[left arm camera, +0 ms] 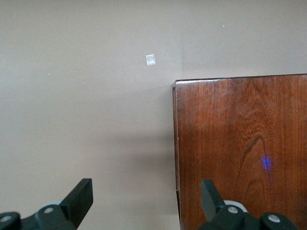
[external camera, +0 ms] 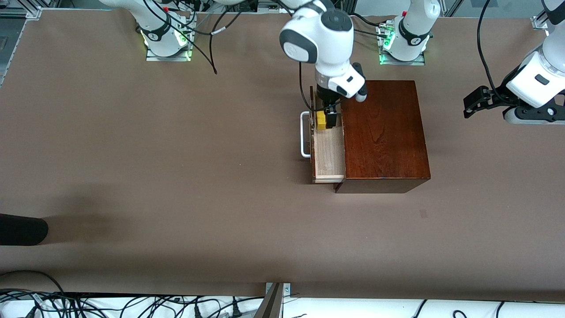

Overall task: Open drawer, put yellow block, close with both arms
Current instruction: 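Lower the cube into the drawer and open the right gripper, then raise the right gripper away while the left gripper moves toward the drawer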

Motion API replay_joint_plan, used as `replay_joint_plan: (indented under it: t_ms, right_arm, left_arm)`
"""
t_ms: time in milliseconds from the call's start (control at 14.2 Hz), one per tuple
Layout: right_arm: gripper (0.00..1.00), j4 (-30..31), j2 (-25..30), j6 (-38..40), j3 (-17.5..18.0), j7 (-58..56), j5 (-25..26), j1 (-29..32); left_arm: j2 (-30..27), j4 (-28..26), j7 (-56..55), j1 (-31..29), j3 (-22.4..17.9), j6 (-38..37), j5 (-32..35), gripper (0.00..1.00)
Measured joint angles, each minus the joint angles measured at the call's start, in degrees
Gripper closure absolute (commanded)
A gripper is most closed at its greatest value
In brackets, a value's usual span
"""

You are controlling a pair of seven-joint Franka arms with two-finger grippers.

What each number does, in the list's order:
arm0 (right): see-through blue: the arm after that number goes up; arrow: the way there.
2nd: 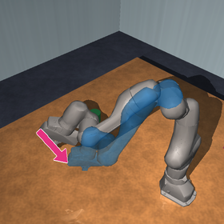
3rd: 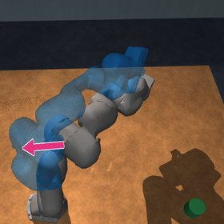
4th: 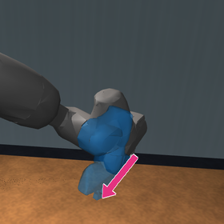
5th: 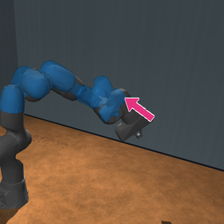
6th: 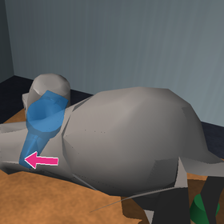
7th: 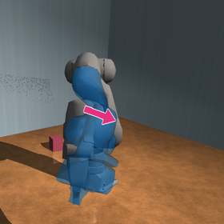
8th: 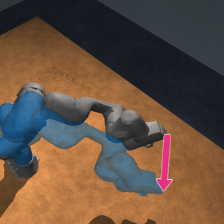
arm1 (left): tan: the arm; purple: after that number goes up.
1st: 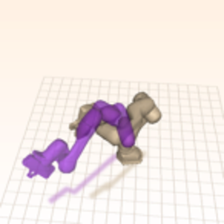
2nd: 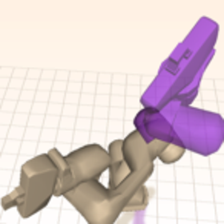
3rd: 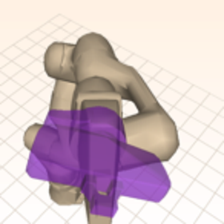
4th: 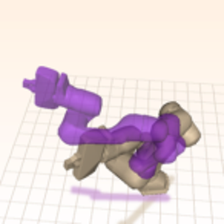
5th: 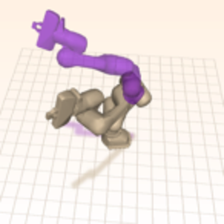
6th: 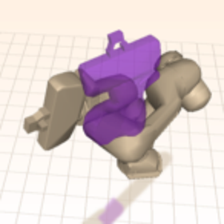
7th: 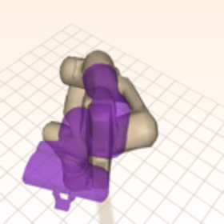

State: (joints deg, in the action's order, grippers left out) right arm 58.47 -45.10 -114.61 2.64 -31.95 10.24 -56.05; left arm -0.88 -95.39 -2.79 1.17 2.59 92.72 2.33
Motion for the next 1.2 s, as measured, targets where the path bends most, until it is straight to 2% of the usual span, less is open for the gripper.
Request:
replay_joint_plan:
  t_ms: [282,564,705,987,1199]
  right_arm:
    - [0.00,-0.28,6.08,2.05,-0.43,0.01,0.00,3.71]
    - [0.00,-0.54,12.20,3.37,-0.69,-0.01,-0.37,11.19]
    - [0.00,-0.55,15.63,6.62,-1.09,-0.07,-0.76,14.05]
    - [0.00,0.17,22.08,16.16,-6.34,3.59,-4.85,14.75]
    - [0.00,5.63,29.08,18.70,-8.62,8.31,-8.30,17.54]
  left_arm:
    - [0.00,0.00,0.00,0.00,0.00,0.00,0.00,0.00]
    - [0.00,0.00,0.00,0.01,0.01,-0.01,0.00,0.00]
    - [0.00,0.00,0.09,0.30,0.08,-0.63,-0.01,0.00]
    - [-0.01,0.08,1.04,3.10,0.55,-3.53,-0.04,0.00]
    - [0.41,1.29,3.32,8.63,0.81,-7.79,-0.17,0.00]
